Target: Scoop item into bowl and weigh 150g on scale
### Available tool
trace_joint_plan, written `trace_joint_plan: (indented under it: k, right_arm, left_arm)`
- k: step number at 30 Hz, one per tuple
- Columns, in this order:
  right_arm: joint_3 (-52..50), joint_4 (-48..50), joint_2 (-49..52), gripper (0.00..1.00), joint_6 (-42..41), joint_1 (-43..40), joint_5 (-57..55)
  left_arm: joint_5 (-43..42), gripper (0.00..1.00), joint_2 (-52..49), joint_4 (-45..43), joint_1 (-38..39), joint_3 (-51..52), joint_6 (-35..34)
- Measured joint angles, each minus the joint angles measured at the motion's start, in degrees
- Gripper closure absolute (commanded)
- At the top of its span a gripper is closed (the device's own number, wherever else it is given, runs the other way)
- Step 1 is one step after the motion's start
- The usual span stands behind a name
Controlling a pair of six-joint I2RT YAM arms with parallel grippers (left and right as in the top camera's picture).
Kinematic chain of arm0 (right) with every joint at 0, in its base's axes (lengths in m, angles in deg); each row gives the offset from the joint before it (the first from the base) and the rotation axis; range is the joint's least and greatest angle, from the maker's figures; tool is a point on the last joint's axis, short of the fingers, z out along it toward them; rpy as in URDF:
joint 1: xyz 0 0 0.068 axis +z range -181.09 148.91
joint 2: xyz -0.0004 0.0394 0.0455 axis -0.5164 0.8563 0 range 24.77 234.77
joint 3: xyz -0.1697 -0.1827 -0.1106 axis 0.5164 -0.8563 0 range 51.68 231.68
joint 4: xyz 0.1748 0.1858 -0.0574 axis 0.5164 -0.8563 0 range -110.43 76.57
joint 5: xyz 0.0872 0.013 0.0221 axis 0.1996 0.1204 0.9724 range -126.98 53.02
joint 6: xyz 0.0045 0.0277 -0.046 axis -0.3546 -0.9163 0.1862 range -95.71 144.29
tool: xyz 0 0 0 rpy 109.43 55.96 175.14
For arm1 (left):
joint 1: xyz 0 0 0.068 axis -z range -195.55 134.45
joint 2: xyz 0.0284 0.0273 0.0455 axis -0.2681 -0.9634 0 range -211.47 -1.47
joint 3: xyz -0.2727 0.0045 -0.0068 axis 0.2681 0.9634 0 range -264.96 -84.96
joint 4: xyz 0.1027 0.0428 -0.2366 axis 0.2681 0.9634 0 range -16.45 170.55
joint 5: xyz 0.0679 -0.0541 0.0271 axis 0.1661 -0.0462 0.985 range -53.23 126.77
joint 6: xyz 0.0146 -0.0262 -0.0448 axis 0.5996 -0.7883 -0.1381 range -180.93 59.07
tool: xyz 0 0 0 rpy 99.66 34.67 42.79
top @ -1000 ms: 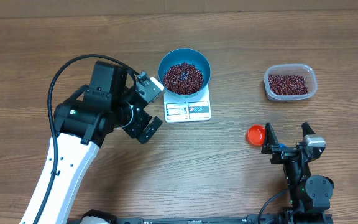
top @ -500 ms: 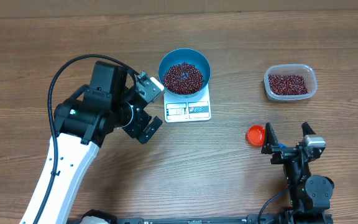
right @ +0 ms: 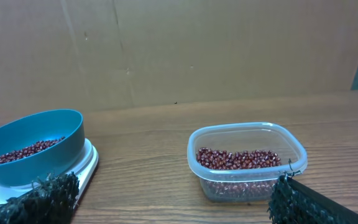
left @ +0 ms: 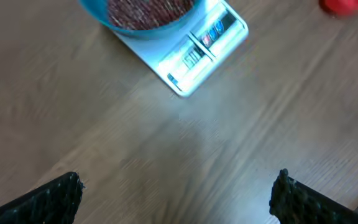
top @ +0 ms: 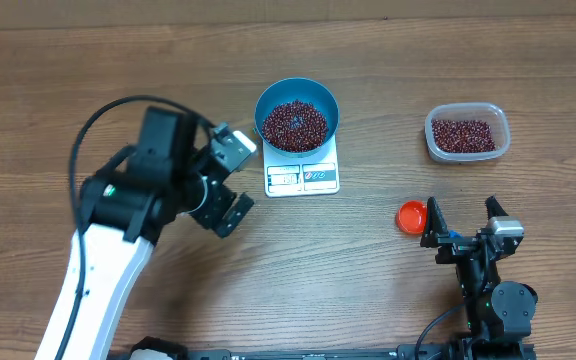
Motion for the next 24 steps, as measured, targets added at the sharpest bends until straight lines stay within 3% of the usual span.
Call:
trace_joint_plan:
  k: [4,11,17,24]
  right_arm:
    - [0.0,0.09,0.0,0.0,0.04,0.02,-0.02]
    - [0.0,0.04,-0.02,0.0,0.17,0.02,-0.02]
    - [0.0,0.04,0.0,0.0,0.15,0.02,-0.02]
    - [0.0,0.09,-0.02,0.0,0.17,0.02,-0.02]
  left_arm:
    - [-2.69,0.0,11.98,-4.11,-4.96,5.84,0.0]
    - [-12.98,0.0,35.58,-13.2,-17.49,24.72,-0.7]
    - [-12.24,0.0,56.08,-31.85,-23.96,41.64,-15.82]
    - [-6.88,0.0,64.17,-44.74,-24.85,54.47,-25.0]
